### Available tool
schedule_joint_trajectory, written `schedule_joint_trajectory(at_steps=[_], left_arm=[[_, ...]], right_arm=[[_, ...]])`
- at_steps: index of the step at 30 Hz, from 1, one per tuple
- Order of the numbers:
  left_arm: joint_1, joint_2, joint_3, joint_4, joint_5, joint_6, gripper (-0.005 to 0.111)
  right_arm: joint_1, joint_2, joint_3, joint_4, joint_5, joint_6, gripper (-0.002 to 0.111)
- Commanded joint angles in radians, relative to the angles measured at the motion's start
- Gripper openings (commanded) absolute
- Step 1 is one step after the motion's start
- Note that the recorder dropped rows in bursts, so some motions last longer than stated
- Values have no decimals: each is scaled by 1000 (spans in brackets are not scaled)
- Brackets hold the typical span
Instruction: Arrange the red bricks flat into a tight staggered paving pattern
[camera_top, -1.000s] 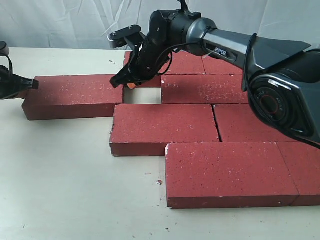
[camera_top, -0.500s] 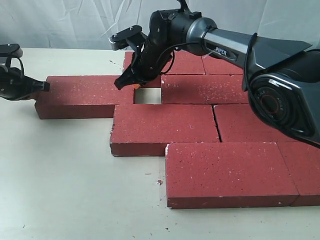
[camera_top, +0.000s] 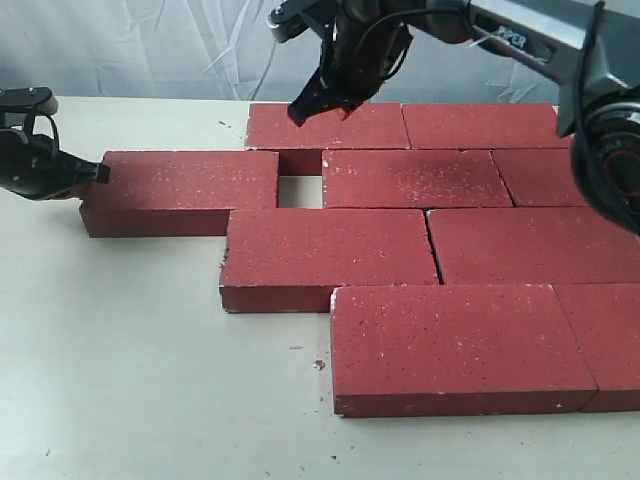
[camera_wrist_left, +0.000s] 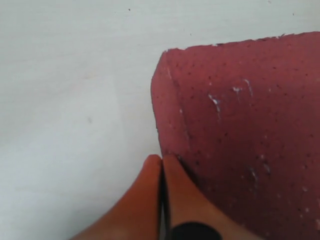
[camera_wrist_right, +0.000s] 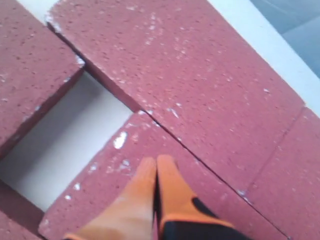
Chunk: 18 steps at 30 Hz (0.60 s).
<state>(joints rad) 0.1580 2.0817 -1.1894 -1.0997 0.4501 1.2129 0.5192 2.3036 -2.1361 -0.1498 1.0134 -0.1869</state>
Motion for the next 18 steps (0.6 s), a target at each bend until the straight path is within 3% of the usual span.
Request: schedule_joint_trajectory(at_steps=[1,6,12,18], left_arm=[[-25,3,-2,-11,8,6,0],[-42,3,-8,-20,13,21,0],[-66,3,-8,-28,27,21,0],[-105,3,-8,-35,15,26,0]], right_arm=[[-47,-95,120,-22,-47,33,-1],[-94,-259,399,-25,-241,50,-1],[-169,-418,650,-36,-320,50,-1],[-233,-552,889,-20,-566,60,-1]])
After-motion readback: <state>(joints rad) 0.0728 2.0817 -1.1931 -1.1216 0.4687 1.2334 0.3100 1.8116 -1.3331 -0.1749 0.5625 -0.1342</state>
